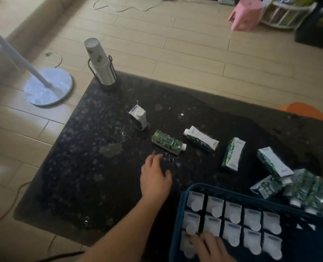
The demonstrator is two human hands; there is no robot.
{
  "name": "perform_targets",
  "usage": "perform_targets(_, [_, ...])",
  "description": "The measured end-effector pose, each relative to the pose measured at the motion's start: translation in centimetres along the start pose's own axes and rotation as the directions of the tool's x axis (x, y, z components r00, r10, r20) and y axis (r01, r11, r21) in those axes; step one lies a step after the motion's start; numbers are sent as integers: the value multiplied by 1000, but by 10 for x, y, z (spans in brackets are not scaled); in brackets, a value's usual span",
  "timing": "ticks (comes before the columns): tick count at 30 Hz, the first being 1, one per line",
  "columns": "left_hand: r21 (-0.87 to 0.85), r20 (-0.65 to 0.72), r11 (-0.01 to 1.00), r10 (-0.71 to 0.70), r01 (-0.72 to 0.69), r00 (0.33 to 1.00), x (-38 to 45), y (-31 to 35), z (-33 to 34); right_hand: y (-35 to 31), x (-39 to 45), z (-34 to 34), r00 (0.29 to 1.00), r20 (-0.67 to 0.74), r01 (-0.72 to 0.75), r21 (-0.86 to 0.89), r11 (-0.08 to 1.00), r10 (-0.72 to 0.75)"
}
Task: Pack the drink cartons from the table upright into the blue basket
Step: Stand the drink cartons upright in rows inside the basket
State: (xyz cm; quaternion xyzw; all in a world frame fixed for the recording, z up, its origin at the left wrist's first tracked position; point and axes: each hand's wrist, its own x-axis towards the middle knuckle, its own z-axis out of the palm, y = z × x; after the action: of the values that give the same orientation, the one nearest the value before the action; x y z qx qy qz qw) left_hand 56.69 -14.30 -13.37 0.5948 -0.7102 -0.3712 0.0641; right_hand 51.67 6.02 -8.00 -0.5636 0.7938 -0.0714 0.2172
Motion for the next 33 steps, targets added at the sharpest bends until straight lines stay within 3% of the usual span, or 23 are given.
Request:
perform_targets(3, [356, 115, 912, 173, -204, 978, 49, 12, 3, 2, 31, -43, 962, -244, 139, 71, 988, -118])
perform_targets(6, [575, 252, 725, 284, -380, 925, 89, 14, 9, 5, 82, -73, 925, -379, 96, 200, 975, -14])
perform_targets(9, [651, 391, 621, 220, -437, 894, 121, 13, 20, 16, 136, -84, 989, -145, -12, 145, 989, 33])
perform_targets(13, [615, 412, 649, 219, -447, 884, 142, 17, 21, 34, 182, -81, 984, 147, -135, 229, 964, 103])
perform_targets(15, [535, 435, 711, 232, -457, 870, 146, 14, 13, 43, 191, -79, 981, 170, -132, 201, 971, 98])
perform_targets(17, [330, 523, 830, 236, -449, 819, 144, 9, -2, 50, 192, -79, 992, 100, -90, 187, 978, 73])
perform_targets(19, [64, 657, 923, 247, -379, 712, 130, 11, -25, 49, 188, -82, 999, 35, -3, 188, 982, -3])
perform_targets(22, [-201, 748, 925, 358, -322, 559, 97, 27, -57, 38, 175, -87, 985, -10, 171, 241, 955, -174])
perform_targets(24, [-326, 725, 903, 429, -280, 539, 80, 34, -76, 32, 162, -95, 968, -38, 246, 331, 911, -247])
perform_targets(28, [-458, 725, 881, 448, -120, 523, 48, 41, -99, 21, 120, -115, 965, -97, 261, 389, 884, -242])
perform_targets(31, [-468, 714, 865, 491, -183, 498, 21, 52, -104, 16, 80, -121, 966, -206, 234, 463, 855, -153])
perform_targets(33, [-460, 685, 855, 512, -238, 519, 6, 60, -107, 18, 49, -124, 974, -221, 158, 532, 832, -44])
